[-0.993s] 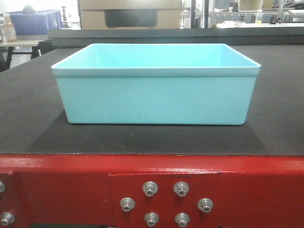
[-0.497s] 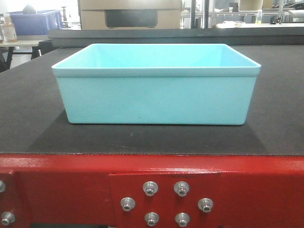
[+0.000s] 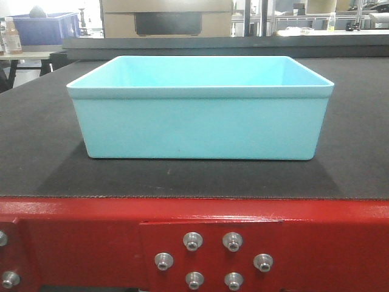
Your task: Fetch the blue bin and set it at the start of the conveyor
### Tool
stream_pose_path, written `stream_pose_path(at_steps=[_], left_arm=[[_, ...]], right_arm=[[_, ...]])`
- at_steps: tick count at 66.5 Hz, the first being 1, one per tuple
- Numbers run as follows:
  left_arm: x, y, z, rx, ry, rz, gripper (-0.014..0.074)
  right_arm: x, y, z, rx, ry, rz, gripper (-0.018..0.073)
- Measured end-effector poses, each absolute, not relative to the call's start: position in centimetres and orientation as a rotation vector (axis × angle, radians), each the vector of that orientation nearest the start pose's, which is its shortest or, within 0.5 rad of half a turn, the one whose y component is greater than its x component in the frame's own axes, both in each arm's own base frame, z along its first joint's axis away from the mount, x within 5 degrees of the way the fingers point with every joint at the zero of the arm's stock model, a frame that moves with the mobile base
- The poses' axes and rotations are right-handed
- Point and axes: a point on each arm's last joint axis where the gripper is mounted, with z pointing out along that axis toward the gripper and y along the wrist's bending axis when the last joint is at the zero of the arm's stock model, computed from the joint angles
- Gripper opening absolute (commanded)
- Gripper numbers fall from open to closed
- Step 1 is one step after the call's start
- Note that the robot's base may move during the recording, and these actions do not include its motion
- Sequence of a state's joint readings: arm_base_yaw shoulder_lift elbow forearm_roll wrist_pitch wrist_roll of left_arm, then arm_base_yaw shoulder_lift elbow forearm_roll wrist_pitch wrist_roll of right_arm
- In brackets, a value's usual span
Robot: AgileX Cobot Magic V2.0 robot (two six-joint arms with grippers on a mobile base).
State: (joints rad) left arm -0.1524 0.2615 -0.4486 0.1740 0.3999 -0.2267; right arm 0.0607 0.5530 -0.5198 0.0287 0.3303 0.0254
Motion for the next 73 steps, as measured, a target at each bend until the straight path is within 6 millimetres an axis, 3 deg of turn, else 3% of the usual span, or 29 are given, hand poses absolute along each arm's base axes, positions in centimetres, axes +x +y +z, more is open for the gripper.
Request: stream_pose_path(at_steps=[10, 17, 24, 29, 34, 73], left_arm=[[5.6, -0.3, 30.0, 0.038, 1.634, -0.054, -0.0111], [5.3, -0.1, 27.8, 0.014, 1.567, -0.014, -0.0111], [5.2, 0.1, 24.3, -0.004, 1.511, 0.016, -0.0111], [5.5, 0.1, 22.0, -0.010, 1.517, 0.020, -0.0111], [5.7, 0.1, 20.9, -0.011, 1.549, 0.023, -0.0111], [5.7, 0.1, 20.7, -0.007, 1.548, 0.027, -0.0111]], right_arm=[[11.6, 0.8, 31.5, -0.014, 1.848, 0.088, -0.0162], [11.6, 0.8, 31.5, -0.014, 1.848, 0.088, -0.0162], [11.6, 0.8, 31.5, -0.014, 1.848, 0.088, -0.0162], [11.6, 0.8, 31.5, -0.014, 1.848, 0.088, -0.0162], [11.6, 0.8, 31.5, -0.014, 1.846, 0.088, -0.0162], [11.6, 0.8, 31.5, -0.014, 1.846, 0.088, -0.0162]])
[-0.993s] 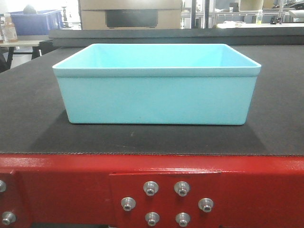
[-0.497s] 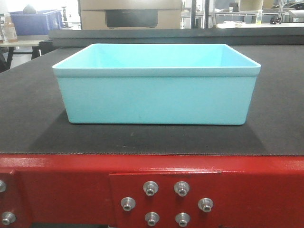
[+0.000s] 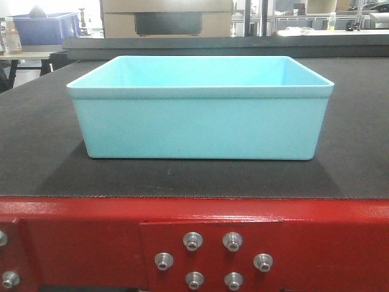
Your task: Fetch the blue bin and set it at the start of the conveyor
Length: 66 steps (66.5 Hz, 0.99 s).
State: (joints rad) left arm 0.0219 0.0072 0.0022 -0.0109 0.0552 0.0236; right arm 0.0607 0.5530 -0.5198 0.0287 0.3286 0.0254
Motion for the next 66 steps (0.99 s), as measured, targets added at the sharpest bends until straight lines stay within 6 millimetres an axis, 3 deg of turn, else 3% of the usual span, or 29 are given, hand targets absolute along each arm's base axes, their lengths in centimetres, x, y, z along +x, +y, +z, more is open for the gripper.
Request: stream_pose_path(at_steps=[27, 41, 48, 66], left_arm=[[5.7, 0.1, 20.7, -0.007, 1.548, 0.027, -0.0111], [5.7, 0.1, 20.7, -0.007, 1.548, 0.027, -0.0111], [5.7, 0.1, 20.7, -0.007, 1.548, 0.027, -0.0111], [5.7, 0.1, 20.7, -0.007, 1.548, 0.027, -0.0111]], right_arm=[[11.6, 0.8, 31.5, -0.013, 1.846, 0.087, -0.0162], [10.4, -0.1, 31.0, 0.028, 1.746, 0.006, -0.0162], [9.2, -0.7, 29.5, 0.076, 1.680, -0.040, -0.0162], [6.2, -0.8, 22.4, 0.129, 1.630, -0.078, -0.0162]])
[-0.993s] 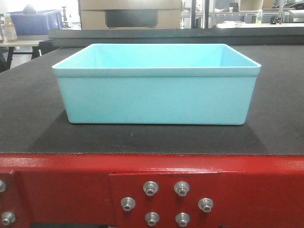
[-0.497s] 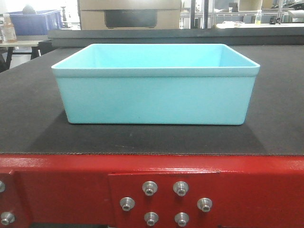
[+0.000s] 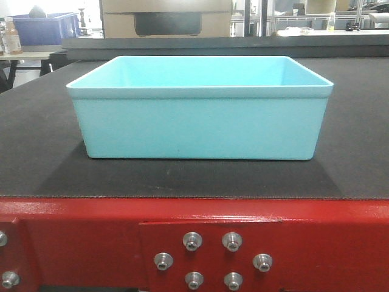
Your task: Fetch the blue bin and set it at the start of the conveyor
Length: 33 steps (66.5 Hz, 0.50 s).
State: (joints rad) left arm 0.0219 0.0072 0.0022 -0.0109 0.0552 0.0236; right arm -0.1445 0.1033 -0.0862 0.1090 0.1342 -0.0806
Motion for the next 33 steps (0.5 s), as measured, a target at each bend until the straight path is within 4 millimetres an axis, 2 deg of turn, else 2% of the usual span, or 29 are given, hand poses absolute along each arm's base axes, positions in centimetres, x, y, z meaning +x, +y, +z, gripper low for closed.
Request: stream_pose_path(at_steps=[8, 33], left_arm=[[5.7, 0.1, 20.7, -0.007, 1.546, 0.027, -0.0111], [5.7, 0.1, 20.8, -0.007, 1.540, 0.027, -0.0111]], right_arm=[[5.7, -0.7, 20.3, 0.130, 1.620, -0.077, -0.0162], [5.7, -0.7, 20.4, 0.130, 1.585, -0.081, -0.0162]])
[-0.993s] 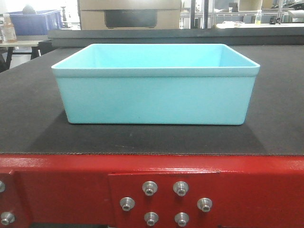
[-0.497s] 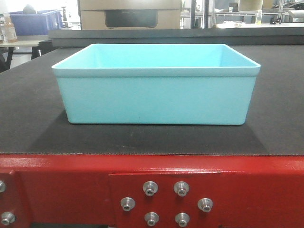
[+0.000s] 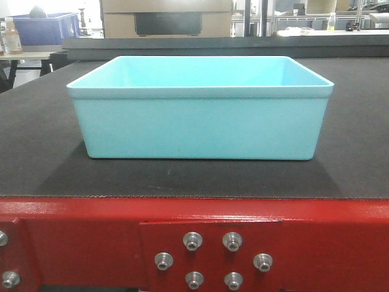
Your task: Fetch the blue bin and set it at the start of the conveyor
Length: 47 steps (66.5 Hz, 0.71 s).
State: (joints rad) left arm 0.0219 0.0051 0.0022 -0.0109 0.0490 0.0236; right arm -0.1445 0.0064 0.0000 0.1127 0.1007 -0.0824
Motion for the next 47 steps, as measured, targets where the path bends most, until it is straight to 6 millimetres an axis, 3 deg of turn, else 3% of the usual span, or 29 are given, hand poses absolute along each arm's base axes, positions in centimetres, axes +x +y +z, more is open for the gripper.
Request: stream_pose_path(at_steps=[47], left_arm=[[5.69, 0.12, 20.79, -0.005, 1.538, 0.028, -0.0111]], right_arm=[[5.63, -0.72, 20.41, 0.131, 1.580, -0.079, -0.0162]])
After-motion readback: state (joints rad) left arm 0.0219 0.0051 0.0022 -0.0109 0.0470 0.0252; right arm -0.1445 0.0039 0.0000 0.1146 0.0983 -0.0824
